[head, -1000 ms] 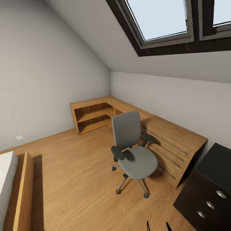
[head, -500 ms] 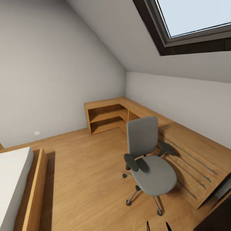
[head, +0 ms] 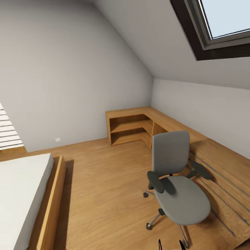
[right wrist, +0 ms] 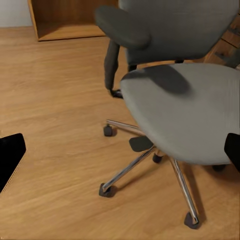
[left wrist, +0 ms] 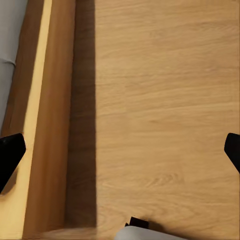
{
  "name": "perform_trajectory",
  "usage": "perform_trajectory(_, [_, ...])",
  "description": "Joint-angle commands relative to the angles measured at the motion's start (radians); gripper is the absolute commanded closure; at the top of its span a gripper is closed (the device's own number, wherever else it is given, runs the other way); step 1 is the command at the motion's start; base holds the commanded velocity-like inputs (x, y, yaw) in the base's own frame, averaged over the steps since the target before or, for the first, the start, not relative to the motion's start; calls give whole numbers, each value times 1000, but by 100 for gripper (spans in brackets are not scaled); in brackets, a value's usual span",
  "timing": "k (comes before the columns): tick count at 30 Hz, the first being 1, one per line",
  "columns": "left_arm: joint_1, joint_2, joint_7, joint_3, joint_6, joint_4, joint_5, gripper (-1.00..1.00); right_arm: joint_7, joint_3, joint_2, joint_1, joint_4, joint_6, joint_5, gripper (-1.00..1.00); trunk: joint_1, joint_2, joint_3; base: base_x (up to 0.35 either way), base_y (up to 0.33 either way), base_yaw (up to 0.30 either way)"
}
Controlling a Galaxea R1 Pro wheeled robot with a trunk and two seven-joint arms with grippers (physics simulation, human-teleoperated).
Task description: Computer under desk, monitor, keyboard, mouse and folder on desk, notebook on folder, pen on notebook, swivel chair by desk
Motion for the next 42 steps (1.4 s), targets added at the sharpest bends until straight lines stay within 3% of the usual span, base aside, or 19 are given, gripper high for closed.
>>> perform_trajectory(1, [0, 0, 10, -8, -1, -1, 0, -100, -5, 9, 1, -1, 2, -3, -4, -100, 0, -2, -1, 5, 0, 265])
perform_trajectory(9, [-1, 0, 10, -8, -1, -1, 0, -100, -5, 9, 1, -1, 2, -3, -3, -100, 0, -2, 5, 42, 0, 260])
perform_trajectory(24, [0, 0, 3, -9, 0, -1, -4, -100, -5, 9, 1, -1, 2, -2, -3, -100, 0, -2, 17, 280, 0, 257])
perform_trajectory(42, [-1, 0, 6, -11, 0, -1, -7, -100, -5, 7, -1, -1, 1, -1, -5, -100, 0, -2, 28, 60, 0, 195])
